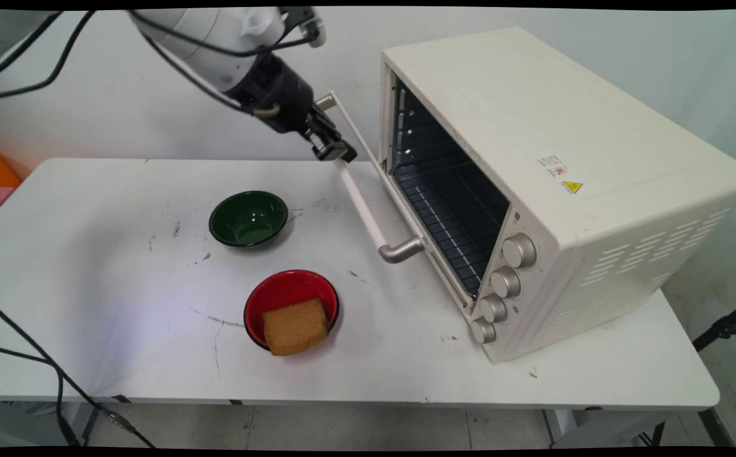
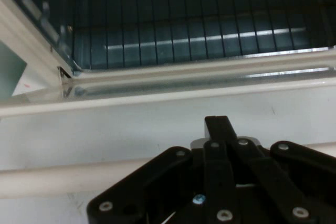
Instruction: Open the oven
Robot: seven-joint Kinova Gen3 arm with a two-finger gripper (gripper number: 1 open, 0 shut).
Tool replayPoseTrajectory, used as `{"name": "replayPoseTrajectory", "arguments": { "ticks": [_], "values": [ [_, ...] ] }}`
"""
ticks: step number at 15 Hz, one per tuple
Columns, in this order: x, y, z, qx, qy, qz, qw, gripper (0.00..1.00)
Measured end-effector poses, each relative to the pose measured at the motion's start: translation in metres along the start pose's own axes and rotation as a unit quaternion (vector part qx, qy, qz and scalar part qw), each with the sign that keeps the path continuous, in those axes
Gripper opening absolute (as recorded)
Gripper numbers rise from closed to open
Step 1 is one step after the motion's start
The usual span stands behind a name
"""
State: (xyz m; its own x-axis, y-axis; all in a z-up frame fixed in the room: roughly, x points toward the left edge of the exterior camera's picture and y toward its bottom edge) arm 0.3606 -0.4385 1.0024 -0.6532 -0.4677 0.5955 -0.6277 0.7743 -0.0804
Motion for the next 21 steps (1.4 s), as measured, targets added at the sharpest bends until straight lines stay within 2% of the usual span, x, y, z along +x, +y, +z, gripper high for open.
{"name": "replayPoseTrajectory", "arguments": {
  "ticks": [21],
  "values": [
    [-0.144, 0.013, 0.020, -0.043, 0.062, 0.021, 0.9969, 0.00]
  ]
}}
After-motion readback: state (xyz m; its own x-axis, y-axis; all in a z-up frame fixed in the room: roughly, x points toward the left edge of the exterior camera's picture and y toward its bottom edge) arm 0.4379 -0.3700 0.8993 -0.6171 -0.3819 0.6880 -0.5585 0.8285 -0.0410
